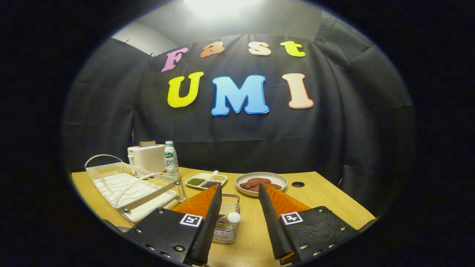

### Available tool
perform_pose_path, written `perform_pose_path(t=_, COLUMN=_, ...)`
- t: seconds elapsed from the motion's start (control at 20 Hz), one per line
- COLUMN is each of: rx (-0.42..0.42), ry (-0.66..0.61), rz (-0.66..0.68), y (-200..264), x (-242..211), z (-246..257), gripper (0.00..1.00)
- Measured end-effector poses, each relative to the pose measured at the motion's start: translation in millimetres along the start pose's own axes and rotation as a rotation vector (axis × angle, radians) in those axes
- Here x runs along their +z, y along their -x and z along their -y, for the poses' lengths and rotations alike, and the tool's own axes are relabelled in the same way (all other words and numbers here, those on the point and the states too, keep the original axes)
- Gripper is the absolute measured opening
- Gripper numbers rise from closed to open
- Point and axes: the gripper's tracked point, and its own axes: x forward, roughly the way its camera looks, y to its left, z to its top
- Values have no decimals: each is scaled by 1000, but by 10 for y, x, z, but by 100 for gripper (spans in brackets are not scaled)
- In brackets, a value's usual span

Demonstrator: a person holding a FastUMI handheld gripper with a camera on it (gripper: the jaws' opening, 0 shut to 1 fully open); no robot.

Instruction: Take the plate from the dish rack, then take the spoon from the basket and place it into the plate.

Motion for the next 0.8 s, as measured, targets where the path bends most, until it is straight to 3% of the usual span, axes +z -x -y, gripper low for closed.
perform_pose_path(t=0.1, rx=23, ry=6, rz=-9, y=-57, x=-12, z=-56, gripper=47)
perform_pose_path(t=0.15, rx=58, ry=-18, rz=-16, y=-75, x=9, z=-156, gripper=22)
perform_pose_path(t=0.2, rx=54, ry=-32, rz=-35, y=-97, x=-8, z=-174, gripper=22)
perform_pose_path(t=0.25, rx=51, ry=-32, rz=-51, y=-48, x=15, z=-186, gripper=14)
perform_pose_path(t=0.3, rx=39, ry=-28, rz=-57, y=-29, x=53, z=-147, gripper=13)
perform_pose_path(t=0.35, rx=40, ry=-27, rz=-72, y=-28, x=72, z=-176, gripper=7)
perform_pose_path(t=0.8, rx=-28, ry=-27, rz=-102, y=234, x=691, z=-86, gripper=7)
